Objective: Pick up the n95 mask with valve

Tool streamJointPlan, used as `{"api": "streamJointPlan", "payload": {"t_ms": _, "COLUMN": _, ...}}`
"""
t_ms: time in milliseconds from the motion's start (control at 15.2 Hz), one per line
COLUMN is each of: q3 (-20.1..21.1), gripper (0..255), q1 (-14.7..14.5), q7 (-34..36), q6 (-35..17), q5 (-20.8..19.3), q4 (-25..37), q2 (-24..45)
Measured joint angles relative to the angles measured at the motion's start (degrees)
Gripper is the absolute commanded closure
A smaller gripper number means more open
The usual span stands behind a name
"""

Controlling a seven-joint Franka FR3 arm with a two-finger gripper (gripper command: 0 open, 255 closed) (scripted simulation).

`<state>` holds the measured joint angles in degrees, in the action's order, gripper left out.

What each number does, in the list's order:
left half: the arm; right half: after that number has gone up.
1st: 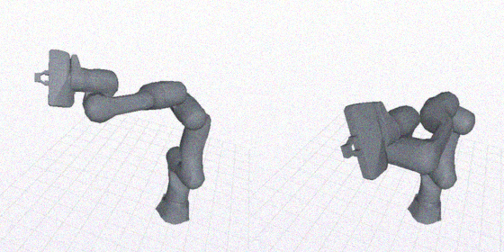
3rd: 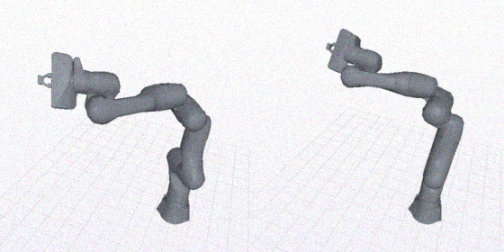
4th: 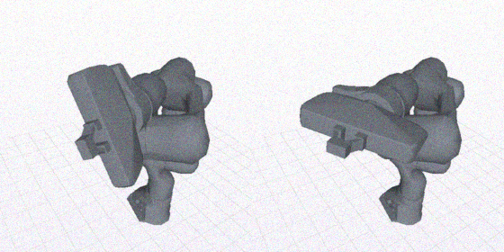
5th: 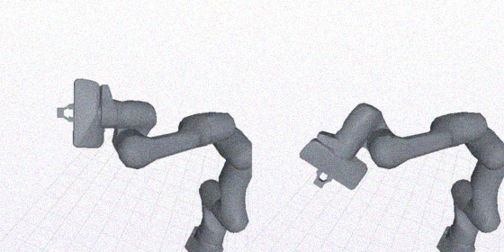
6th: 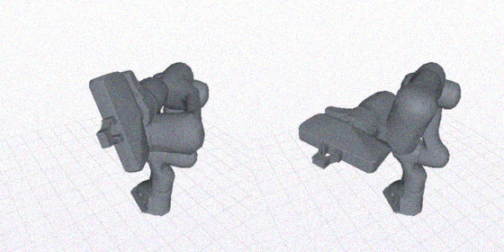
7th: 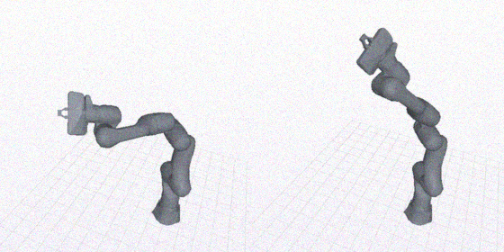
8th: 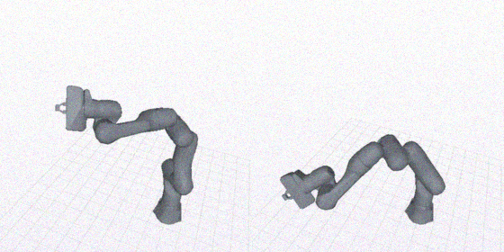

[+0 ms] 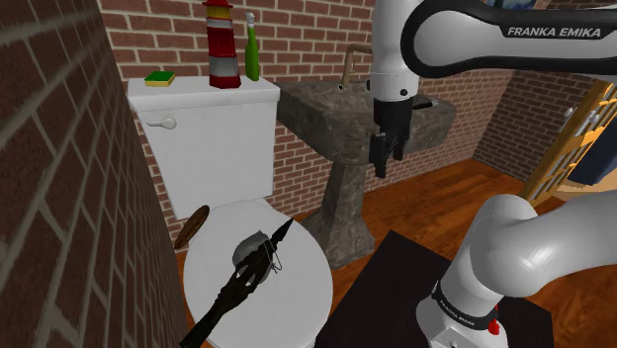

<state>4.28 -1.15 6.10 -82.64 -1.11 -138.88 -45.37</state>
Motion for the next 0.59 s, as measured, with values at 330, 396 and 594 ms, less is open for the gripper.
{"api": "streamJointPlan", "payload": {"t_ms": 330, "q3": 1.4, "gripper": 0, "q1": -0.1, "q7": 2.4, "q6": -6.1, "q5": 1.7, "q4": -1.9, "q2": 3.7}}
{"api": "streamJointPlan", "payload": {"t_ms": 396, "q3": 1.9, "gripper": 0, "q1": -0.1, "q7": 3.3, "q6": -7.7, "q5": 2.2, "q4": -1.8, "q2": 5.3}}
{"api": "streamJointPlan", "payload": {"t_ms": 594, "q3": 3.9, "gripper": 0, "q1": -0.6, "q7": 6.2, "q6": -13.6, "q5": 4.1, "q4": -3.0, "q2": 9.4}}
